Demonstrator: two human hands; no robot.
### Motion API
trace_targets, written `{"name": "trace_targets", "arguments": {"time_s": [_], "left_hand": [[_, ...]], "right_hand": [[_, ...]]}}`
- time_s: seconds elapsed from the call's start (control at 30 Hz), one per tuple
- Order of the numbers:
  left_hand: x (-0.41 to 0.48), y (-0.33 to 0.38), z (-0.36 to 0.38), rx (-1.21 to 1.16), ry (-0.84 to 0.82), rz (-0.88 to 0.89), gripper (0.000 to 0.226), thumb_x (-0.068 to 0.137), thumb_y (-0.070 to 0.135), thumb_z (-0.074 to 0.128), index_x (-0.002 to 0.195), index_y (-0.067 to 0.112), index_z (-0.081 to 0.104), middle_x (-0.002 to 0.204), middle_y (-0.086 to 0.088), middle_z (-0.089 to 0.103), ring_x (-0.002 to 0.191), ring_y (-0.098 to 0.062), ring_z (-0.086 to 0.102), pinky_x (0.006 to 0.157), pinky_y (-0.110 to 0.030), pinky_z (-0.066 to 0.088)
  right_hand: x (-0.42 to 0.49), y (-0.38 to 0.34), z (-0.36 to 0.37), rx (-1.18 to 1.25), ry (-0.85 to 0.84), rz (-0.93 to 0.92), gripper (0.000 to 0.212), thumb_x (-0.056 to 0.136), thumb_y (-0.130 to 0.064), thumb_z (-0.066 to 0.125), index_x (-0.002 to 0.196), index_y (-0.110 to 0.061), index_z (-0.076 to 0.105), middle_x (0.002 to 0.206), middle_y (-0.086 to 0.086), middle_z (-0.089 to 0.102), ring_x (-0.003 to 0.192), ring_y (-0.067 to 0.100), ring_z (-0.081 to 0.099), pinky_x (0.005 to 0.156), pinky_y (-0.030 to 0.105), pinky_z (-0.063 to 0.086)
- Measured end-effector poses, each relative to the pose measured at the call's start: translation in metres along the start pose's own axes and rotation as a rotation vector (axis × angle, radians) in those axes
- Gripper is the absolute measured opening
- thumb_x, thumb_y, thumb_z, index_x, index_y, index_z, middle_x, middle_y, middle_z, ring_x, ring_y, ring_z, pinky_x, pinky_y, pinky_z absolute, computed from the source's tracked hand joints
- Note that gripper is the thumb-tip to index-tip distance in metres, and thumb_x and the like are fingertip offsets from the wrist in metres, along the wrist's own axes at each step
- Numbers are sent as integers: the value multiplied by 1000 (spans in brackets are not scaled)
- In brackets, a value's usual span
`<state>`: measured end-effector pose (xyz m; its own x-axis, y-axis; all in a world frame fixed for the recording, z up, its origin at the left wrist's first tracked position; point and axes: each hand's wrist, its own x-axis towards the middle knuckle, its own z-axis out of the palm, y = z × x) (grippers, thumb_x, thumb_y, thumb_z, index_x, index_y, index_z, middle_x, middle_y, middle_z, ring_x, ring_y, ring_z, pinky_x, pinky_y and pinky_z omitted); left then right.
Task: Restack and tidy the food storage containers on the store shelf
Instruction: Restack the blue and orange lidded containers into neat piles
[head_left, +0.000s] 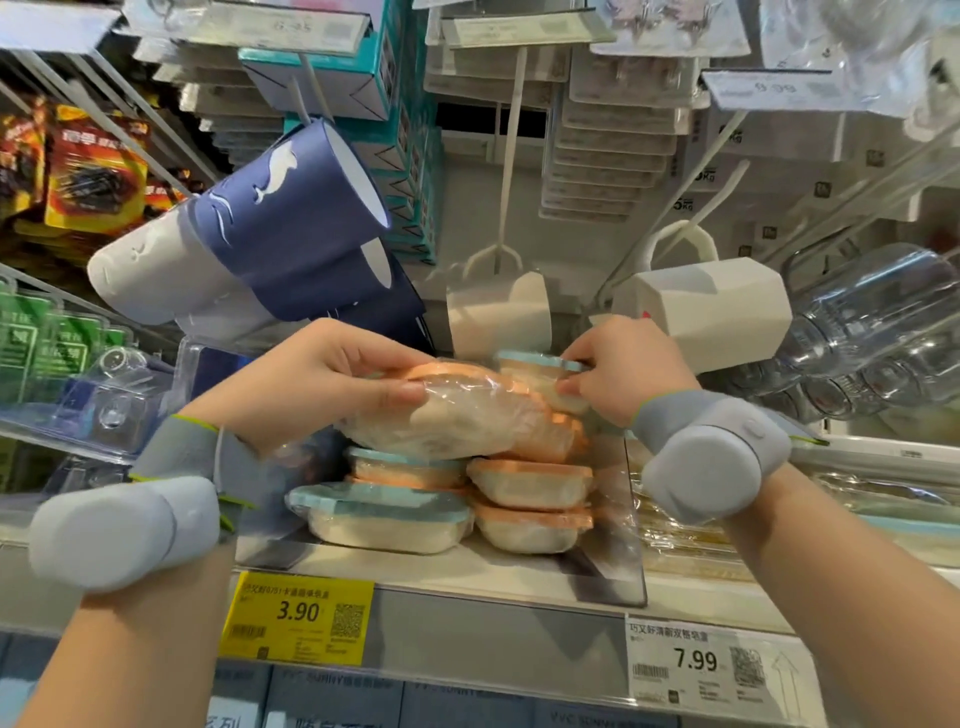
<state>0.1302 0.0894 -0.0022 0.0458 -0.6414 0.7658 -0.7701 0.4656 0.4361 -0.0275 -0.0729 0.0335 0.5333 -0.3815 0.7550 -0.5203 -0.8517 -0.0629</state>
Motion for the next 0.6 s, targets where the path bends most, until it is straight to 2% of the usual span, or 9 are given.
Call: {"name": "trace_targets", "arguments": {"time_s": [0.1, 0.17, 0.23, 0.3, 0.37, 0.43, 0.5, 0.57, 0.6], "left_hand": [[-3, -5, -5, -154, -57, 90, 28, 57, 44, 78, 82, 32, 79, 79, 10, 77, 76, -1, 69, 66, -13, 54], [0, -13, -5, -229, -10, 114, 42, 52, 51, 82, 87, 27, 79, 86, 6, 78, 83, -8, 69, 71, -18, 56], [6, -19, -1, -264, 32, 119, 44, 52, 50, 82, 90, 27, 78, 89, 7, 77, 86, -7, 69, 74, -18, 56], [12, -21, 5, -276, 35, 123, 41, 56, 47, 80, 92, 27, 78, 91, 7, 77, 90, -6, 69, 77, -19, 56], [17, -20, 7, -294, 36, 137, 37, 59, 41, 79, 93, 25, 77, 91, 7, 77, 90, -6, 70, 77, -19, 56], [19, -16, 5, -344, 48, 174, 28, 62, 33, 75, 88, 22, 79, 86, 7, 78, 83, -5, 71, 73, -17, 55], [19, -9, 3, -415, 47, 232, 22, 63, 28, 71, 82, 22, 79, 81, 9, 78, 79, -3, 71, 73, -17, 56], [21, -2, 2, -462, 56, 298, 20, 64, 26, 69, 81, 21, 79, 83, 9, 78, 81, -3, 71, 77, -19, 56], [22, 0, 2, -472, 68, 310, 19, 64, 24, 68, 79, 21, 79, 81, 9, 78, 80, -3, 71, 76, -18, 56]], "right_hand": [[-1, 2, 7, -19, -72, -1, 23, 84, -10, 60, 101, -15, 75, 89, 5, 69, 100, 28, 62, 82, 29, 45], [-1, 3, 7, -24, -66, 6, 21, 85, -7, 58, 98, -9, 74, 63, -3, 50, 89, 28, 58, 74, 27, 40], [-1, 4, 4, -22, -43, 32, 18, 85, -5, 55, 86, -8, 73, 56, -6, 37, 78, 25, 48, 71, 26, 36], [0, 4, -2, -12, -16, 50, 33, 83, -2, 53, 53, -15, 56, 54, -3, 37, 73, 25, 44, 66, 26, 35], [1, 3, -8, 29, 16, 57, 46, 82, -3, 54, 43, -23, 38, 53, -2, 39, 65, 24, 42, 55, 23, 32], [6, 4, -9, 85, 9, 70, 46, 82, -8, 59, 45, -28, 39, 54, -5, 42, 68, 23, 48, 59, 25, 35], [6, 4, -6, 81, -67, 57, 36, 82, -12, 63, 52, -28, 52, 62, -5, 53, 78, 24, 55, 70, 27, 40], [6, 4, 0, 62, -110, 24, 9, 83, -15, 66, 80, -17, 74, 88, 2, 70, 88, 22, 59, 78, 25, 42], [6, 4, 2, 42, -118, 16, 16, 84, -16, 65, 95, -12, 75, 101, 5, 71, 91, 22, 59, 80, 24, 42]]}}
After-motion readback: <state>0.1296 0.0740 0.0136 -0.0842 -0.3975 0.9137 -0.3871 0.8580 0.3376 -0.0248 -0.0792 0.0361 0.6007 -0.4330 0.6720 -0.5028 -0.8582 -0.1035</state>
